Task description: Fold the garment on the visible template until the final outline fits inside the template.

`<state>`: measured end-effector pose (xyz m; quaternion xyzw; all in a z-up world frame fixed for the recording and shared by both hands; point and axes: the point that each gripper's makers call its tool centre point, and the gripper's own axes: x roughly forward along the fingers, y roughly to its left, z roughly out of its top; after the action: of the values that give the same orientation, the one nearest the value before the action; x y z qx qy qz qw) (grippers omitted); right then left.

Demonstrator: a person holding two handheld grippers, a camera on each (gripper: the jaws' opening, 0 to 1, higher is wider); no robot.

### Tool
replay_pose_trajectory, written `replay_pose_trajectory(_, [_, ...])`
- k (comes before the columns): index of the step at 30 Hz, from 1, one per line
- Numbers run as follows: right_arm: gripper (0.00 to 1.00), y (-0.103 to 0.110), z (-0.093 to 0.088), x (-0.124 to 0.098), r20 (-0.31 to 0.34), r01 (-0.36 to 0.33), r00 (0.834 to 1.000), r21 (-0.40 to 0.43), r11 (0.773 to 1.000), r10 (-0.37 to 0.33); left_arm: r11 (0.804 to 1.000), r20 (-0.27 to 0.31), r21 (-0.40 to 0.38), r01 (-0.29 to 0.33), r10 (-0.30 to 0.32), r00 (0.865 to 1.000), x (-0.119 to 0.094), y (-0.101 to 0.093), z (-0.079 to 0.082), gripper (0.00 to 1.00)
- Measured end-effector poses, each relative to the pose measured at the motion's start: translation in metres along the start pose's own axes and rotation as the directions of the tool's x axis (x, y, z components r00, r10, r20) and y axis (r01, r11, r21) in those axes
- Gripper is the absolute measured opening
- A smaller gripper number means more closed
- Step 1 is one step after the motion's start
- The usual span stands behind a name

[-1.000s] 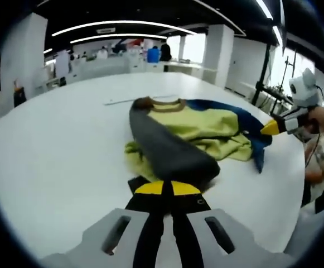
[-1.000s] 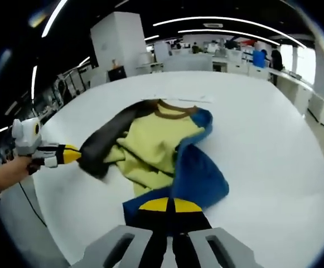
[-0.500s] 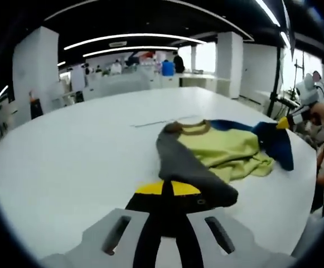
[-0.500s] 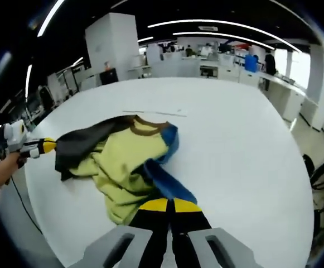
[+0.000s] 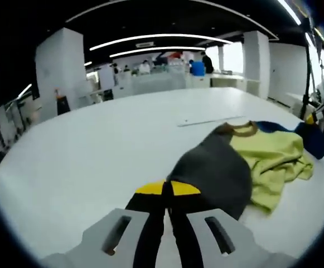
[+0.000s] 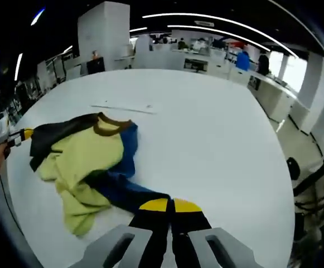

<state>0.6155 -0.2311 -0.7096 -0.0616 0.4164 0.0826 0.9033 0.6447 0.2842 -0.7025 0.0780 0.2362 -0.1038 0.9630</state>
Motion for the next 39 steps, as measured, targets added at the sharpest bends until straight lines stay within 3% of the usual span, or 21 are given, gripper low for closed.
replay_pose_trajectory(2, [0.00,-0.010,0.001,0.008,-0.016,0.025,1.000,0.002,1.000,-0.024,0.998,-0.022,0.047,-0.039,0.040,0.999,0.009,0.013,-0.006,0.00])
replay_pose_trajectory(5, [0.00,-0.027,0.001,0.017,-0.041,0.074,0.996,0.008,0.997,-0.074,0.999,-0.030,0.031,-0.038,0.038,0.999,0.021,0.018,-0.009,0.00])
replay_pose_trajectory(14, [0.00,-0.061,-0.004,0.036,-0.109,0.151,0.982,-0.023,0.988,-0.153,0.988,-0.092,0.132,-0.085,0.097,0.991,0.048,0.039,-0.017,0.00])
replay_pose_trajectory(15, [0.00,-0.062,-0.004,0.037,-0.109,0.149,0.983,-0.020,0.989,-0.150,0.988,-0.114,0.116,-0.103,0.116,0.987,0.051,0.045,-0.020,0.00])
replay_pose_trajectory(17, [0.00,-0.063,-0.004,0.040,-0.113,0.144,0.983,-0.035,0.989,-0.147,0.991,-0.099,0.083,-0.100,0.109,0.989,0.055,0.049,-0.016,0.00])
replay_pose_trajectory(22, [0.00,-0.092,-0.011,0.043,-0.149,0.232,0.957,-0.119,0.965,-0.249,0.989,-0.139,0.114,-0.095,0.110,0.984,0.063,0.051,-0.017,0.00])
replay_pose_trajectory(28, [0.00,-0.101,-0.010,0.053,-0.147,0.211,0.963,-0.100,0.972,-0.224,0.983,-0.155,0.170,-0.074,0.101,0.983,0.067,0.048,-0.019,0.00])
replay_pose_trajectory(35, [0.00,-0.101,-0.015,0.060,-0.163,0.183,0.968,-0.057,0.981,-0.190,0.981,-0.179,0.168,-0.096,0.126,0.976,0.065,0.052,-0.023,0.01])
replay_pose_trajectory(39, [0.03,-0.099,-0.008,0.054,-0.109,0.156,0.984,0.126,0.980,-0.142,0.980,-0.178,0.159,-0.121,0.149,0.973,0.056,0.058,-0.019,0.10])
